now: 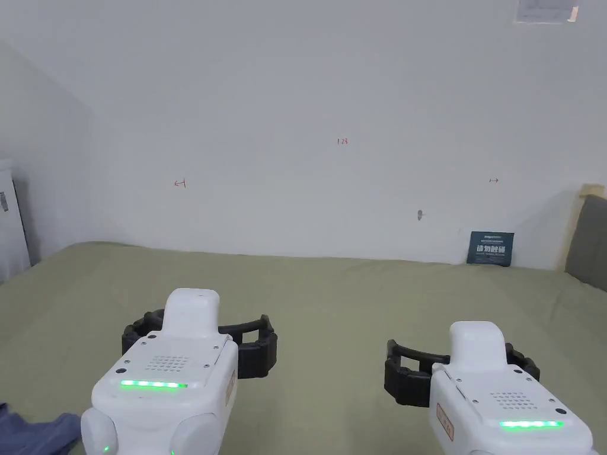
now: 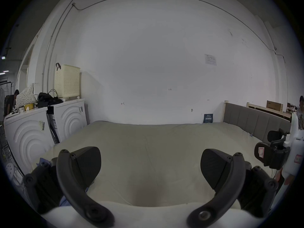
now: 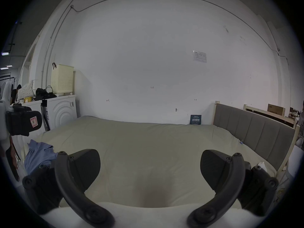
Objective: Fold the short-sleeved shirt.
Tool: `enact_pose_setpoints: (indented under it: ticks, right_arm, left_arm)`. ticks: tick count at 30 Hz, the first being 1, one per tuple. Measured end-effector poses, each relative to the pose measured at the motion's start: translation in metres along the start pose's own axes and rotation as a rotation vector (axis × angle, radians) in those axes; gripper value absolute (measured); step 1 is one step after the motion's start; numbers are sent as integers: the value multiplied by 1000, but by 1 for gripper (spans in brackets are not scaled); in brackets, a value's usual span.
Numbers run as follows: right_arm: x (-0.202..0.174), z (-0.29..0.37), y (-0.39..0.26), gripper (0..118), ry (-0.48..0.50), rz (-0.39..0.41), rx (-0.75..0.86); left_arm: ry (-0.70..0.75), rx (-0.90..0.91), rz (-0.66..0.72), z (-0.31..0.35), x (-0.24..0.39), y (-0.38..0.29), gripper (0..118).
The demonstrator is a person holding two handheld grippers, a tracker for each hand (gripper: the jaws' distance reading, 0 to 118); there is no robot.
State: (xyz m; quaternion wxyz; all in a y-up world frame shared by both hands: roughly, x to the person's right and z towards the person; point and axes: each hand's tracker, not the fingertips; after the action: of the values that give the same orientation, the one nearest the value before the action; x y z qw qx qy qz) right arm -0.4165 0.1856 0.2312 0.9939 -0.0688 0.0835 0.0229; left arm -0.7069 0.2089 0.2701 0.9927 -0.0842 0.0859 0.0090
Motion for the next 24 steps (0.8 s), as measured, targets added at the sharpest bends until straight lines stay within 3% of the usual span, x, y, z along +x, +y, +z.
enact_pose_setpoints:
  ticks: [4,6,7,8,9,13,24]
  right_arm:
    - [1,0,0,118,-14,-1,-6]
    - [2,1,1,111,-19,-12,-16]
    - [2,1,1,92,-17,-11,-19]
    - [2,2,0,34,-29,-7,-9]
    - [2,3,0,1,-71,2,11]
    - [12,3,-10,0,-64,-26,-3]
    - [6,5,-4,0,-76,15,-2]
  left_arm:
    - [-7,-12,-5,-1,-1,-1,115]
    - [4,-7,-15,0,0,-2,95]
    - [4,-7,-19,0,0,-2,76]
    - [4,-10,-20,0,0,-1,36]
    - [-6,-17,-13,-1,-1,-1,4]
    - [-25,-32,2,-2,-3,-2,0]
    - [-4,-23,-17,0,-3,1,0]
